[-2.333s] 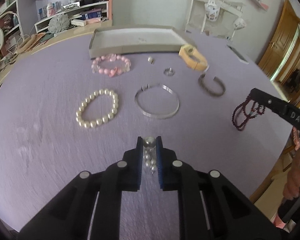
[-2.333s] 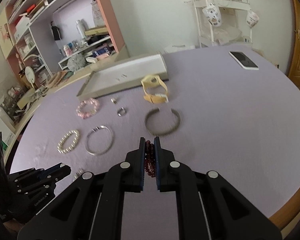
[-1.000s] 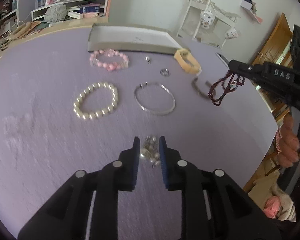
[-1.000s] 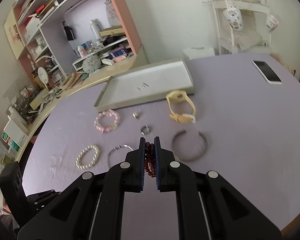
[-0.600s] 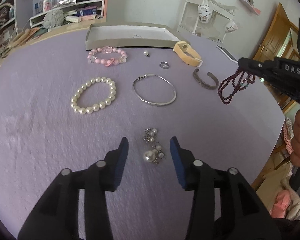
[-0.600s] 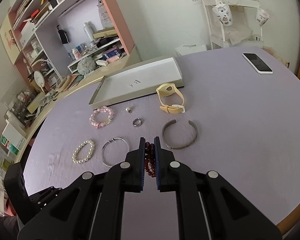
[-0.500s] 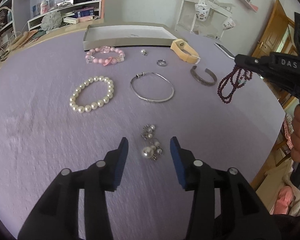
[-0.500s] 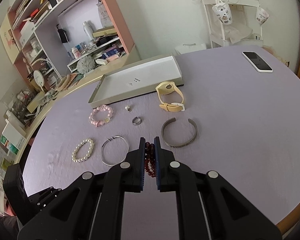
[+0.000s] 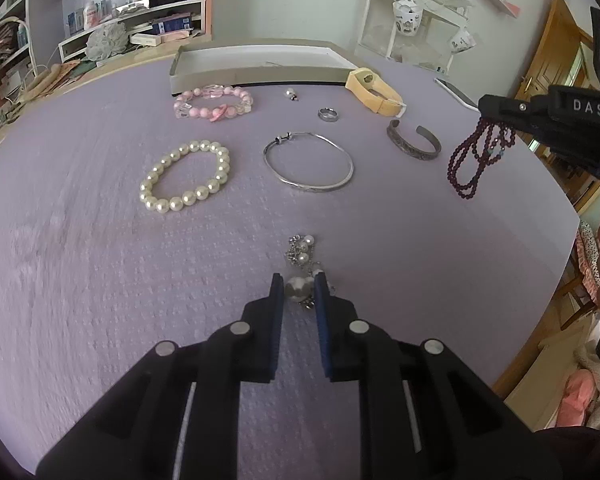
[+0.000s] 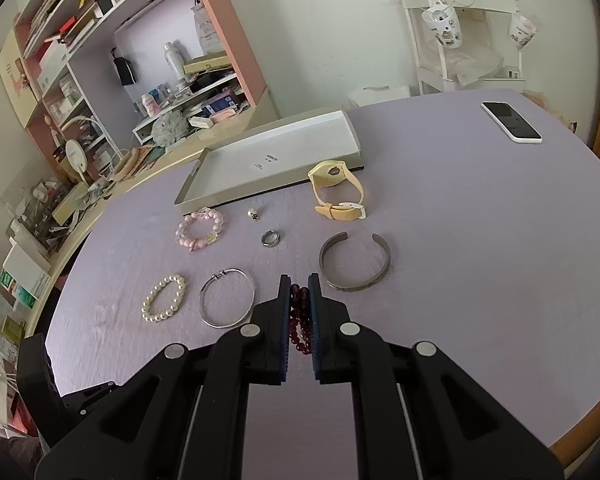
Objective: Organize jewelry
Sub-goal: 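Carry the necklace in the right tool while the left tool carries the earrings over the white tray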
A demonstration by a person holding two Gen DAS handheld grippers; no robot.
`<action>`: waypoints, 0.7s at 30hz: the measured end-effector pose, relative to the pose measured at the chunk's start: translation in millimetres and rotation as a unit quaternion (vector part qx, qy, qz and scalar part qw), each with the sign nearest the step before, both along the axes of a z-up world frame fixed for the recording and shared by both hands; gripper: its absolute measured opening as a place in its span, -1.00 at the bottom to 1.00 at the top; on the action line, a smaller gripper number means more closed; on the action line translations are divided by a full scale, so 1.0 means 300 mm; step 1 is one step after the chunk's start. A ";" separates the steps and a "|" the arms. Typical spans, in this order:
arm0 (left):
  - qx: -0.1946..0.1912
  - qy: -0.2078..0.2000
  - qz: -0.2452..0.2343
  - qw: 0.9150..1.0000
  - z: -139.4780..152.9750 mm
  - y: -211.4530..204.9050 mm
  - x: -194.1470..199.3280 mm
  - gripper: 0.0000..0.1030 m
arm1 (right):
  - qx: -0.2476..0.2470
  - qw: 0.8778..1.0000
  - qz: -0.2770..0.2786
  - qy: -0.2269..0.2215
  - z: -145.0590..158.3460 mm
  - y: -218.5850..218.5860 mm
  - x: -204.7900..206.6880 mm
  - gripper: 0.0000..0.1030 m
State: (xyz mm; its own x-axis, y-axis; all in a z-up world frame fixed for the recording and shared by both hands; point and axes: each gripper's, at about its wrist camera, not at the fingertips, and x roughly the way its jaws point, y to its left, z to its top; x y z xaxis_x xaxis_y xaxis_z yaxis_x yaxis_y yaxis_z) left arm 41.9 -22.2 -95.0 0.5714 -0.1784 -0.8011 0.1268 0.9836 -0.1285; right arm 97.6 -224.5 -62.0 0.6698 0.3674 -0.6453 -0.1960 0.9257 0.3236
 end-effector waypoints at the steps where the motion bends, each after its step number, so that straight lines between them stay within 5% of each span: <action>1: 0.002 -0.001 0.001 1.000 -0.001 -0.001 0.001 -0.71 | 0.000 1.000 -0.001 0.000 0.001 -0.002 -0.001 -0.83; 9: -0.010 -0.001 0.011 1.000 0.044 0.037 0.000 -0.74 | 0.003 1.000 0.003 -0.003 0.016 -0.012 0.006 -0.83; 21: -0.025 -0.047 0.038 0.998 0.353 0.126 0.180 -0.74 | 0.009 0.999 0.027 -0.046 0.184 0.033 0.141 -0.83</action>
